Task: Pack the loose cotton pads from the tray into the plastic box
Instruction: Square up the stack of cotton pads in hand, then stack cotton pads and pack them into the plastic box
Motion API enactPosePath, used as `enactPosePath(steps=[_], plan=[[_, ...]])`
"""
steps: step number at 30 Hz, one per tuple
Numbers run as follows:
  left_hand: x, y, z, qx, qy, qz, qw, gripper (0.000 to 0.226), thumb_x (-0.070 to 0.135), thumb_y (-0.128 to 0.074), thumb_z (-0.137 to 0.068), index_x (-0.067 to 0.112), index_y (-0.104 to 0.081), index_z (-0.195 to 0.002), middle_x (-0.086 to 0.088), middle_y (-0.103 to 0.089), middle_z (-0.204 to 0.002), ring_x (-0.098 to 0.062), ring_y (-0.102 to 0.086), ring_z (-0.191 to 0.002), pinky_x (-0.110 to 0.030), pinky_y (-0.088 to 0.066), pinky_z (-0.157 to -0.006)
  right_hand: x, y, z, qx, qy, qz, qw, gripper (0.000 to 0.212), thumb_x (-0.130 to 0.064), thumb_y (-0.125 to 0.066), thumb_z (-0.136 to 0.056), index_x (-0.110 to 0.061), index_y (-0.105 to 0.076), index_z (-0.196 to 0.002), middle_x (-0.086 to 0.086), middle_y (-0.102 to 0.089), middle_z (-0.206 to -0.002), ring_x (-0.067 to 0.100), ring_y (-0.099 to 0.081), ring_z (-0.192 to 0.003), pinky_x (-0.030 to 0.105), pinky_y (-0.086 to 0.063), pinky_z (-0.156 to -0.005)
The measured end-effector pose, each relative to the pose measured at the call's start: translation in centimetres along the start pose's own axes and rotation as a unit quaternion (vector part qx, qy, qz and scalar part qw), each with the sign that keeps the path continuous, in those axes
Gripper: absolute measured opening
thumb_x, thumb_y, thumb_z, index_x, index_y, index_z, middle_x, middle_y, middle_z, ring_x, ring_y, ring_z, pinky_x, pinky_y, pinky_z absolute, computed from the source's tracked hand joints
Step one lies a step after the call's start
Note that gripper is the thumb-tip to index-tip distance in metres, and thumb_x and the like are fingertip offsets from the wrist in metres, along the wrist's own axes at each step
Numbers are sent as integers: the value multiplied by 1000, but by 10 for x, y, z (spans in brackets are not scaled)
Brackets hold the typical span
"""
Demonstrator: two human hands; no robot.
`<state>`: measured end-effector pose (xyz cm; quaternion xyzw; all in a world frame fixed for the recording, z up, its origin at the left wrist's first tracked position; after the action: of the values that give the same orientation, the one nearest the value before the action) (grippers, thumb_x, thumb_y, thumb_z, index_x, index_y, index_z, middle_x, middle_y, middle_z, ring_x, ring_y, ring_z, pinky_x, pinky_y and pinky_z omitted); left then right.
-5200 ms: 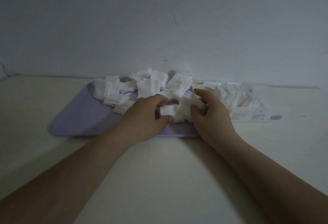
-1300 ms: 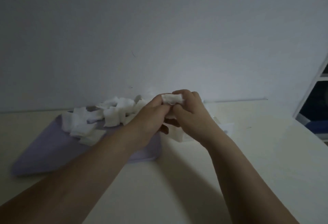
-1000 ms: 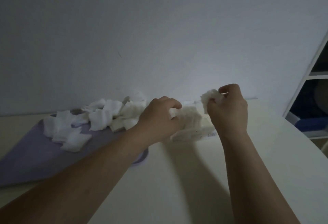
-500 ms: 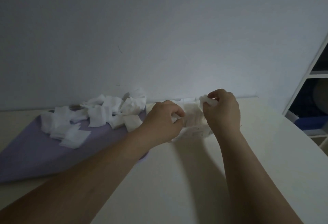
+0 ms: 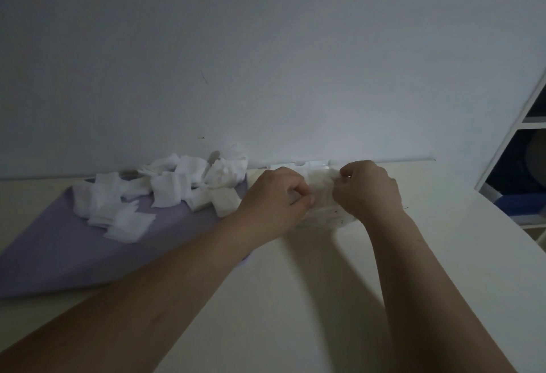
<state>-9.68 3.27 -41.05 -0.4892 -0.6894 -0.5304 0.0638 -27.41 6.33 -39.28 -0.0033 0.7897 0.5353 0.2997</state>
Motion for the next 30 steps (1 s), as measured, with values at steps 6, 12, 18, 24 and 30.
enactPosePath(steps=[6,12,18,24,30], plan=[[5,1,3,6,-35,-10,999,15,21,-75,-91,7,-77,-85,-4,-72,-105,-5,-51,-104,3,-29,-83,5,3,6,68,-17,-47,996,22,-5,-56,-75,-7,-72,-90,11,-70,-80,36,-62,-80,39,-54,-87],[1,0,2,3,-23,-8,1000,14,24,-74,-91,11,-77,-87,0,-71,-107,-8,-58,-101,-18,-40,-90,-3,-8,7,35,38,-62,997,20,-10,-53,-82,-14,-62,-65,4,-61,-63,28,-56,-66,37,-44,-88],[0,-1,3,4,-38,-26,999,13,18,-71,-91,8,-76,-85,-1,-72,-107,-6,-54,-98,-9,-37,-85,-17,-10,19,-4,62,4,998,34,-14,-50,-83,-18,-67,-111,4,-54,-115,29,-59,-94,51,-25,-117],[7,8,15,-17,-49,-51,997,17,15,-59,-98,6,-74,-98,-11,-70,-113,-17,-58,-103,-38,-45,-91,-21,-26,24,-57,47,87,993,48,-36,-26,-98,-10,-59,-119,7,-56,-136,32,-46,-132,58,-19,-118],[-4,42,41,-1,-42,-70,997,20,16,-61,-98,13,-73,-113,-5,-66,-129,-8,-49,-116,-21,-38,-98,-49,-34,46,-13,101,105,989,70,-48,-15,-103,-5,-29,-157,14,-22,-168,30,-6,-158,56,4,-125]])
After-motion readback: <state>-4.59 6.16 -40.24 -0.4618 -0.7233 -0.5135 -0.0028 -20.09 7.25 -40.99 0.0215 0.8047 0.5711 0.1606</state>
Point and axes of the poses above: each hand's wrist, its own z-axis away from the middle knuckle, its own y-axis out of the back of the hand, x = y × z, the point moved 2 cm from there along -z, towards the middle knuckle
